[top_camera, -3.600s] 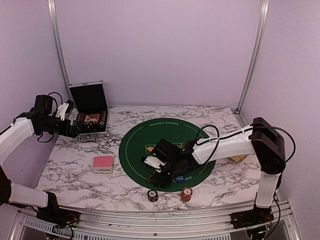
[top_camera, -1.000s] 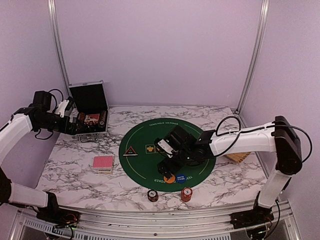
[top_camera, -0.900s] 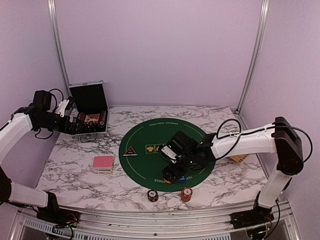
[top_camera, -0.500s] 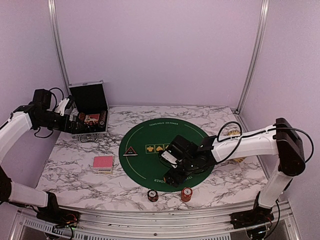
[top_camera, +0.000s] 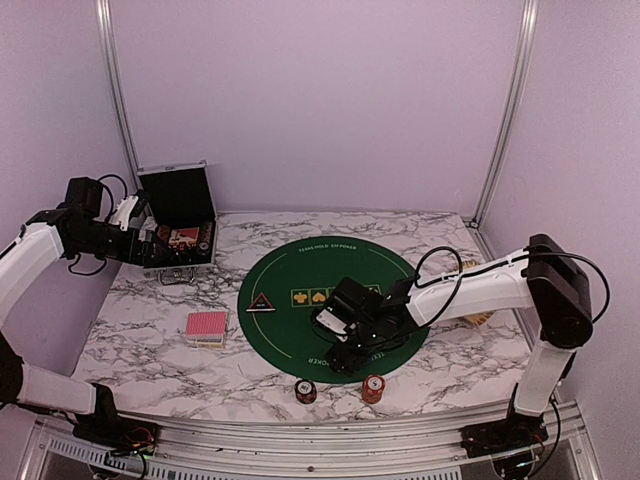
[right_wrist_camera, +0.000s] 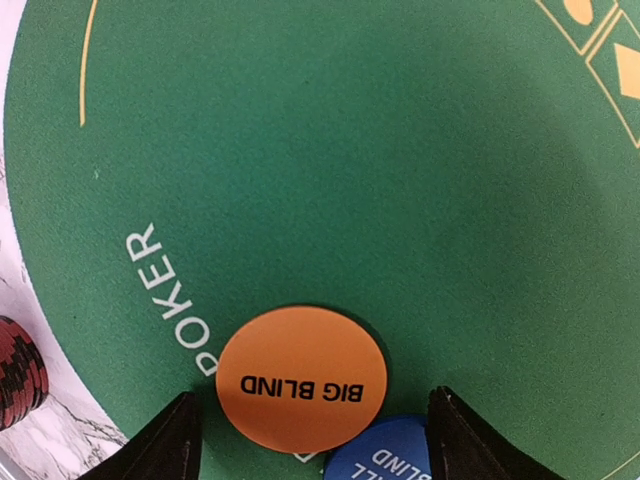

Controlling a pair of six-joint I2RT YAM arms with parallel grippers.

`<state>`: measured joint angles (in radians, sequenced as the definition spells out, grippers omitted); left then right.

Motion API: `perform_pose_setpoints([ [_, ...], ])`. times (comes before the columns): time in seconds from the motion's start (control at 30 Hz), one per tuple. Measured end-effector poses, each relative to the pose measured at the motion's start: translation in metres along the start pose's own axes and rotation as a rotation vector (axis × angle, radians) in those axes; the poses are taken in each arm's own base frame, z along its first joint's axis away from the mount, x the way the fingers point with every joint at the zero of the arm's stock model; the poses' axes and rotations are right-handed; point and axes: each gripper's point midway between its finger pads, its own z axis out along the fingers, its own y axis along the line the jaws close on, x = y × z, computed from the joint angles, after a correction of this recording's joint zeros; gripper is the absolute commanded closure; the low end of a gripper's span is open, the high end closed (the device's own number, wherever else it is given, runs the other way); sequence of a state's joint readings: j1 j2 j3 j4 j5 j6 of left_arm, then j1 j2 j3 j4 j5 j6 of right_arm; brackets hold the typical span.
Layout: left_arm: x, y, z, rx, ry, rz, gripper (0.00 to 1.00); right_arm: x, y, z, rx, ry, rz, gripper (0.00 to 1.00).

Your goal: Distribute texas hold em gaming equipment

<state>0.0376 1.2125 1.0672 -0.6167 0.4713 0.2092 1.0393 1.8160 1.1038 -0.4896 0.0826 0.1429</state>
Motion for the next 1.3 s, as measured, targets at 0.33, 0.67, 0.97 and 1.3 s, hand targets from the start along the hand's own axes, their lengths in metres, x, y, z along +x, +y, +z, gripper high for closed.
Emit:
perform_pose_setpoints([
  [0.33,-0.005,0.000,-0.002,-0.002,-0.010,0.005,0.01,-0.004,0.003,0.003,-0.014,-0.005,-0.013,0.46],
  [0.67,-0.004,0.001,0.000,-0.001,-0.003,0.002,0.01,-0.009,-0.009,0.004,0.030,-0.023,-0.006,0.52],
  [0.97,-0.004,0.000,-0.001,0.000,0.001,0.000,0.01,-0.031,-0.034,0.013,0.091,-0.066,0.037,0.57],
  [1.3,-0.006,-0.001,-0.003,-0.001,0.003,0.000,0.01,-0.058,-0.066,0.023,0.133,-0.128,0.098,0.34],
])
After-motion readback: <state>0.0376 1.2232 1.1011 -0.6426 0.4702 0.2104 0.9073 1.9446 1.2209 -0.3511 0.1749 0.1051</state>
